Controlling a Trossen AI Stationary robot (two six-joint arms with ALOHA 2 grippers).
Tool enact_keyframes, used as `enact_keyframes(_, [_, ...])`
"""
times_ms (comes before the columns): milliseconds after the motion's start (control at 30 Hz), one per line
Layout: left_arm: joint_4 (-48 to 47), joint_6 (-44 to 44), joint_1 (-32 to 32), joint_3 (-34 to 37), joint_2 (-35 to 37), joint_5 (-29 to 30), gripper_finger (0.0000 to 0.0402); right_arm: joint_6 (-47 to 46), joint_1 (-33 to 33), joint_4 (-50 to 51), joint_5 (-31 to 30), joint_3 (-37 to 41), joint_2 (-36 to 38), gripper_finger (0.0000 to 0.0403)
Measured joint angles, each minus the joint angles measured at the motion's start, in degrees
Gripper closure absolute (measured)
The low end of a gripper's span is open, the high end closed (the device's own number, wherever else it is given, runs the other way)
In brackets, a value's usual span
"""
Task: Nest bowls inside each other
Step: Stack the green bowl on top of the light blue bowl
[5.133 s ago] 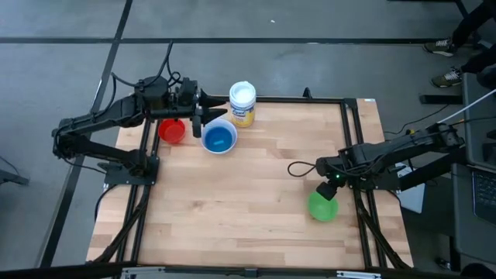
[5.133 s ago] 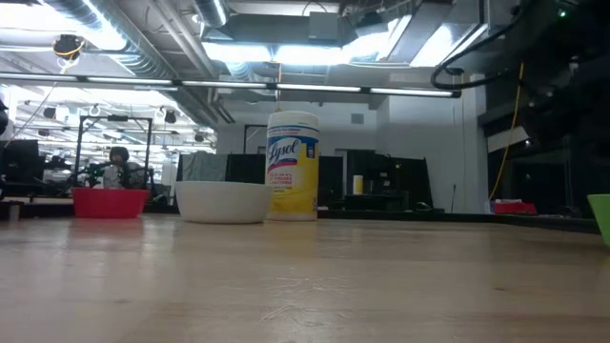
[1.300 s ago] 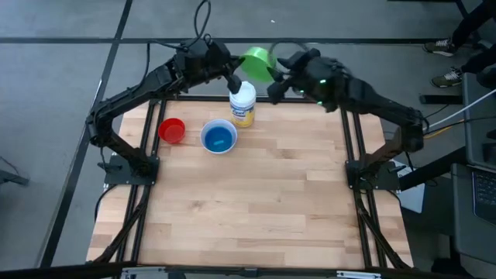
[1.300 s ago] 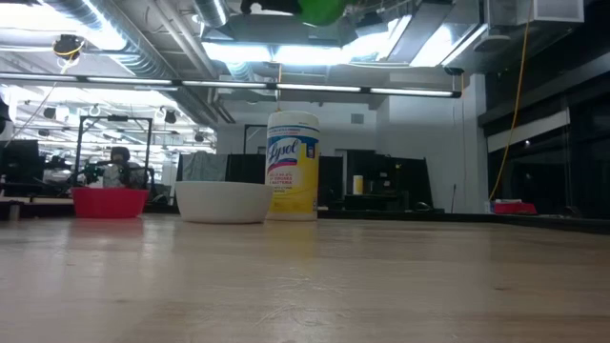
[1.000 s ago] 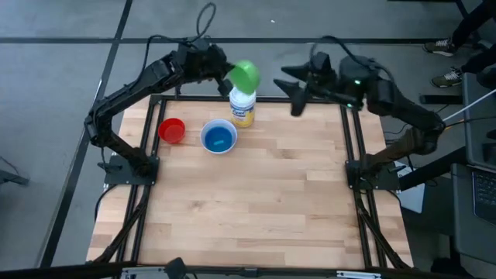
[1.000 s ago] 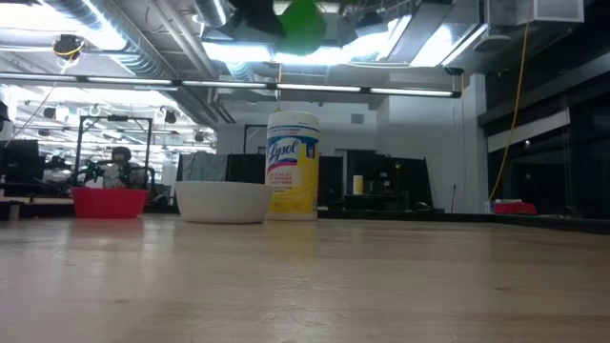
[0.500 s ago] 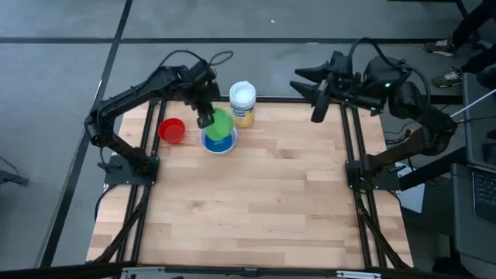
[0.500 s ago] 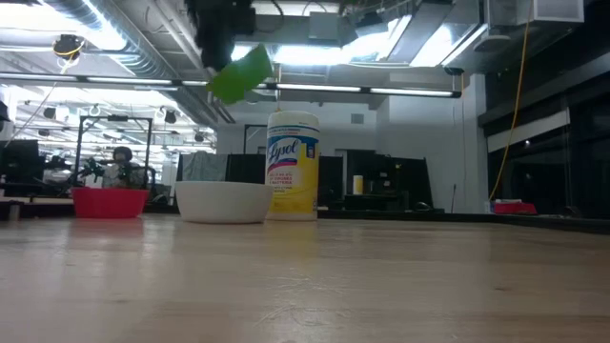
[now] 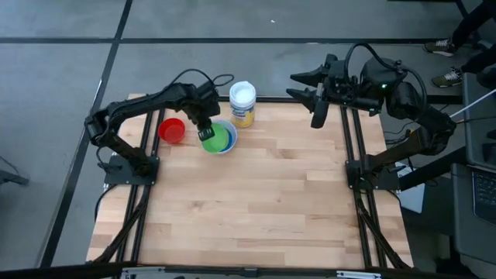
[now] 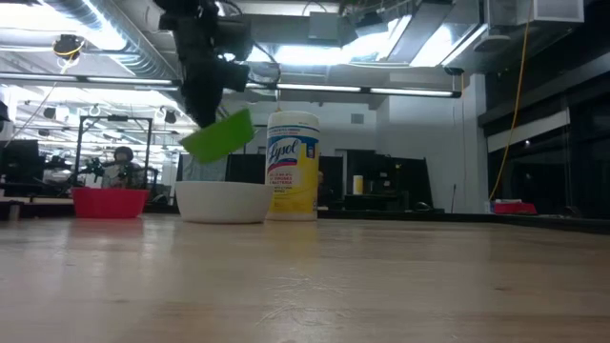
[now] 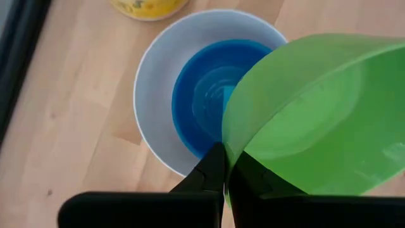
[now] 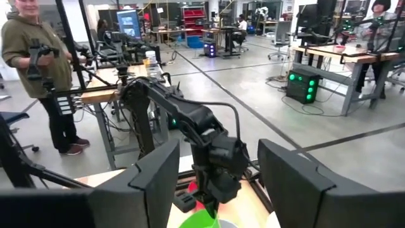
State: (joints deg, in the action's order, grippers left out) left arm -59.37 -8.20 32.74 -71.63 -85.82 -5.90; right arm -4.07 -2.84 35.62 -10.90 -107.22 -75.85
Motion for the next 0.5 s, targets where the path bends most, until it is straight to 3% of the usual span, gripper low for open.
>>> enact_keyframes(300, [6.4,0.6,2.2,6.8,0.0,0.9,0.04,-0.9,1.9,-1.4,-0.1,0.0,0.0,0.0201])
enact_keyframes(500, [9.5,0.9,5.2,7.4,0.0,0.9,0.04,-1.5,3.2,-4.0,-0.2,0.0,0.0,0.0213])
